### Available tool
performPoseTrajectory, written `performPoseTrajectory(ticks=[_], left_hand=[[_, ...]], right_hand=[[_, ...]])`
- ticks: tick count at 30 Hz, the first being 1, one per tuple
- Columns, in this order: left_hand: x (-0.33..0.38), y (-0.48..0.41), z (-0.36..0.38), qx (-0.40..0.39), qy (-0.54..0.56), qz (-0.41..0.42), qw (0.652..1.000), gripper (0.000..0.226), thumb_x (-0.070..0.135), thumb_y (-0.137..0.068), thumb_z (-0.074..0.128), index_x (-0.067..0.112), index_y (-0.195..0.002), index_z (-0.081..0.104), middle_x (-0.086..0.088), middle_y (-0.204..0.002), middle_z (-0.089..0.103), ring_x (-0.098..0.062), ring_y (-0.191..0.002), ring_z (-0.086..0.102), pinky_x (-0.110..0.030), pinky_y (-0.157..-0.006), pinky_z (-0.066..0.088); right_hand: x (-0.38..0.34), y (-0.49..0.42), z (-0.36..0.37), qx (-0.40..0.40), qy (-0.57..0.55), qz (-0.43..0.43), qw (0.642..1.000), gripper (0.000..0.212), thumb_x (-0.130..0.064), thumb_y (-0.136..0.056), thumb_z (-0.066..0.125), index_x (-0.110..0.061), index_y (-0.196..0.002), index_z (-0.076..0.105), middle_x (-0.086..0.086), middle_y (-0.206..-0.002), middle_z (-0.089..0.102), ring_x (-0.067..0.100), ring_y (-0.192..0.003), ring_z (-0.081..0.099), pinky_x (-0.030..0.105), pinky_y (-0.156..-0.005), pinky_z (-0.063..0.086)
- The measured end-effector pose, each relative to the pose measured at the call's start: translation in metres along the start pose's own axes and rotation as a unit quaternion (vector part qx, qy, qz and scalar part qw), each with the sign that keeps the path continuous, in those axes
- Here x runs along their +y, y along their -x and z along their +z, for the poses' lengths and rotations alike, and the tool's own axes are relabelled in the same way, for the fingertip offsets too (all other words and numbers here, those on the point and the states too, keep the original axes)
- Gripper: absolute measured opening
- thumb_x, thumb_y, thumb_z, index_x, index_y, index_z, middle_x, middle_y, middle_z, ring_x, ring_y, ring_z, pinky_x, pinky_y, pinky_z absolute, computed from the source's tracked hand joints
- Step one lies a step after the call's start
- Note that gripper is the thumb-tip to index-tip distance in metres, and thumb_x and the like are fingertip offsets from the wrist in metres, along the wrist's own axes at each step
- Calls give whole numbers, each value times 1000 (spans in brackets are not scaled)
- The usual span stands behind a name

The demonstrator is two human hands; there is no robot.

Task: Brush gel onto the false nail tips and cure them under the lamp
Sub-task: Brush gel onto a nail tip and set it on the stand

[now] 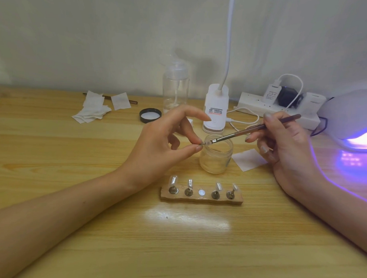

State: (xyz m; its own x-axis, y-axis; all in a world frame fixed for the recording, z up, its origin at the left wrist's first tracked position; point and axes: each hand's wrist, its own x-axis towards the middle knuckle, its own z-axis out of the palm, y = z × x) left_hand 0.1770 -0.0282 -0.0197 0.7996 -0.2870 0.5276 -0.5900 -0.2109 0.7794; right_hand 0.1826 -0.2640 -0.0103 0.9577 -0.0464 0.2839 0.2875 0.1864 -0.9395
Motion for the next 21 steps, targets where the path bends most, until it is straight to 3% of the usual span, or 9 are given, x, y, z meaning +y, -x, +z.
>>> performPoseTrajectory(ticks=[4, 9, 17, 21], left_hand=[[1, 1, 0, 0, -2, 2, 1000, 42, -1, -85, 75, 20, -119, 63, 3, -82, 68, -19, -90, 68, -35, -59, 48], [2, 1, 0, 2, -8, 7, 1000, 42, -1, -85, 75, 19, -119, 63, 2, -84, 69, -22, -91, 68, -34, -60, 48], [4, 1, 0, 1, -17, 12, 1000, 41, 4, -85, 74, 20, -120, 63, 4, -84, 69, -21, -91, 69, -32, -60, 48], [4, 1, 0, 0, -23, 13, 1000, 42, 0, -85, 75, 20, -120, 63, 5, -85, 69, -21, -91, 69, -33, -61, 49]], right_hand=[[-1, 0, 1, -14, -10, -9, 1000, 27, -40, -94, 57, -32, -68, 61, 4, -69, 72, 9, -42, 44, 21, -42, 23], [-2, 2, 3, -7, 5, -2, 1000, 25, -42, -89, 61, -30, -67, 60, 6, -68, 71, 9, -42, 46, 15, -39, 30], [-2, 1, 2, -23, -3, -11, 1000, 28, -38, -95, 56, -33, -68, 61, 5, -70, 72, 10, -44, 48, 16, -40, 32], [-1, 1, 0, 6, 6, -2, 1000, 32, -34, -98, 56, -32, -66, 61, 5, -67, 71, 9, -41, 44, 17, -39, 26]])
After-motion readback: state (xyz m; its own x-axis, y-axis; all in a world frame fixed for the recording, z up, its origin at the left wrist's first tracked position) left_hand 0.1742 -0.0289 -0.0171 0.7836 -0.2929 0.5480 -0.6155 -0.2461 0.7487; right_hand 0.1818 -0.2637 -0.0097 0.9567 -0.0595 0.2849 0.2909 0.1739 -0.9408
